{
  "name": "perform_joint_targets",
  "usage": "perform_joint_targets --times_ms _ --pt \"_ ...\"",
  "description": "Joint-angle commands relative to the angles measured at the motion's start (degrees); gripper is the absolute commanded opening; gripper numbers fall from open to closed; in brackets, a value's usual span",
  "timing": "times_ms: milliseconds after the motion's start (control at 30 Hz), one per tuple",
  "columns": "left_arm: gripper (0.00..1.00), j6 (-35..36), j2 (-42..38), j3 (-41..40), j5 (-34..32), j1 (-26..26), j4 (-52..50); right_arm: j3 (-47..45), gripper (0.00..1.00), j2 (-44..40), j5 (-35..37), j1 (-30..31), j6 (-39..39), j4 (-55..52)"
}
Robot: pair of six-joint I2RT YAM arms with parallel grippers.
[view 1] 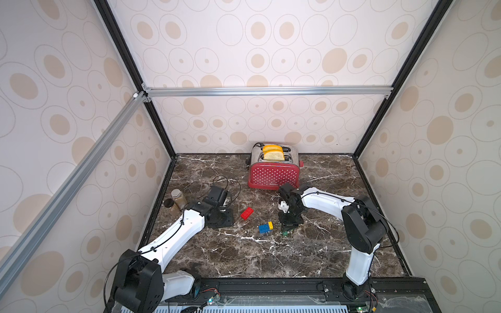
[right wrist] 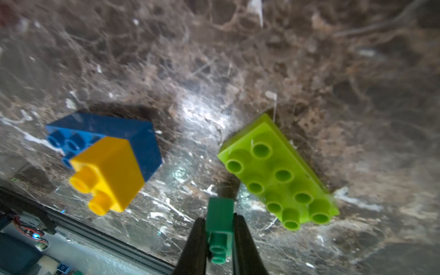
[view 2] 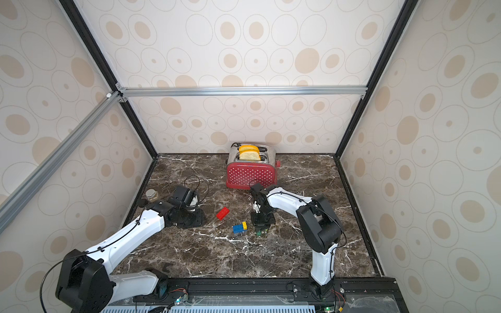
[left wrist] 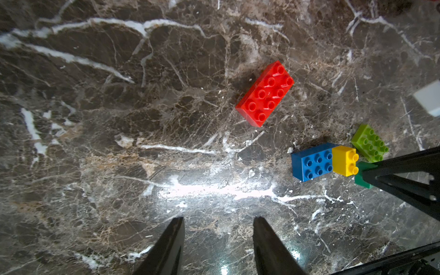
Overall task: Assemble the number 5 with lego
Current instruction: Adjust the lego brick at the center of the board.
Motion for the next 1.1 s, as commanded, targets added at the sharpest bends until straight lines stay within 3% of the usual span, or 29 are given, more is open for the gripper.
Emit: perform_joint_targets --times_ms 0,433,867,1067 --pt "0.49 0.45 0.37 0.58 0.10 0.40 -0.19 -2.15 0.09 -2.17 1.67 -0.58 -0.77 -1.48" --pt "0.50 0.29 0.47 0.33 0.26 0.46 -0.09 -3.68 0.09 -4.35 9.34 -7.88 -2.74 -1.86" --pt "0.49 0.43 0.14 0.34 -0.52 0.47 -0.81 -3.25 0.09 -9.44 0.95 -5.61 -3.18 -0.60" --pt "0.49 0.64 1.47 1.11 0.13 0.50 -0.47 -2.71 0.09 -6.20 -3.30 -2.88 -2.12 2.33"
